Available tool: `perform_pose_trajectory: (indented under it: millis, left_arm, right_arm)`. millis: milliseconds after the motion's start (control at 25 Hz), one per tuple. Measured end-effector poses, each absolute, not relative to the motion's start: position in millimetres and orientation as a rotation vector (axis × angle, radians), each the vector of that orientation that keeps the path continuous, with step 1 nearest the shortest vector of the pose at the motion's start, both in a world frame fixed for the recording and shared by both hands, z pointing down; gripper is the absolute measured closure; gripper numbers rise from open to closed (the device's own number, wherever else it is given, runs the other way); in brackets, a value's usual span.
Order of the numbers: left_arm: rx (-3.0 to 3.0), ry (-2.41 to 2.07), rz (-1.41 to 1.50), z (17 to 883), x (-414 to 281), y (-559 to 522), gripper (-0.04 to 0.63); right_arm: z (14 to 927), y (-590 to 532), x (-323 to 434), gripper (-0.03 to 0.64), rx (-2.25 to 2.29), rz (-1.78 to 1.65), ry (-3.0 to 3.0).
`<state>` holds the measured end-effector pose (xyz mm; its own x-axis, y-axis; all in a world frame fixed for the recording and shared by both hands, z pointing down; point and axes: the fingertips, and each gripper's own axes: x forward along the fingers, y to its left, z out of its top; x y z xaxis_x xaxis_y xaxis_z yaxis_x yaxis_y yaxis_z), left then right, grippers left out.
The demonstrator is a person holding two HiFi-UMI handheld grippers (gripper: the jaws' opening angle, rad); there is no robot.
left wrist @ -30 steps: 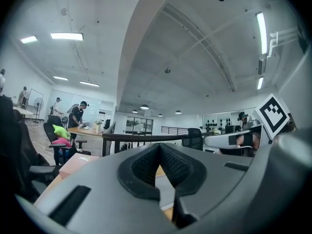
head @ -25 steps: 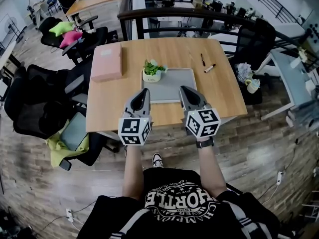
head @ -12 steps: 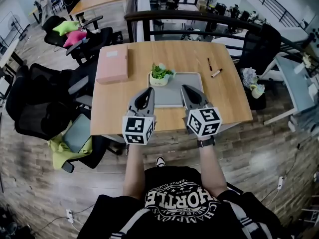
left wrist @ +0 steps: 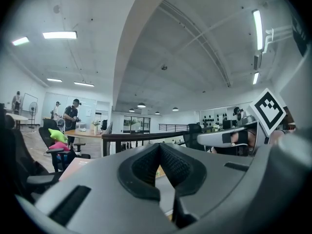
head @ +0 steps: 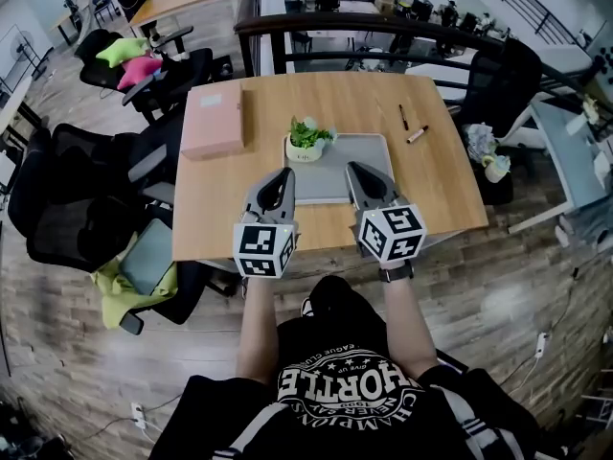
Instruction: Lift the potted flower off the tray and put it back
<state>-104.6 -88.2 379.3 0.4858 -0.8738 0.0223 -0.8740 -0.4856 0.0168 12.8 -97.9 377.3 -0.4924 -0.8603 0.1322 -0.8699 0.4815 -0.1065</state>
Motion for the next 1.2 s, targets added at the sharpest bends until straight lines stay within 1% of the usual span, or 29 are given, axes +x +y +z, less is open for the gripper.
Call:
perform_pose_trajectory:
  millis: [520,840,1200]
  left_arm:
    - [2.67,-1.592,0.02,389.8,-107.0,-118.1,0.577]
    - [2.666,-1.587,0.029,392.6,-96.2,-147.1,0.577]
    - [2.653,-1.59,0.049,399.5,-98.3,-173.7,0.577]
  right_arm:
    - [395.1,-127.3,-0.5,0.597,1.482,0.259,-2.658]
    - [396.9,-158.6,15.9,0.597,1.497,0.272,-2.648]
    - [406.5,-187.2,7.6,0.597,1.469,0.302,-2.664]
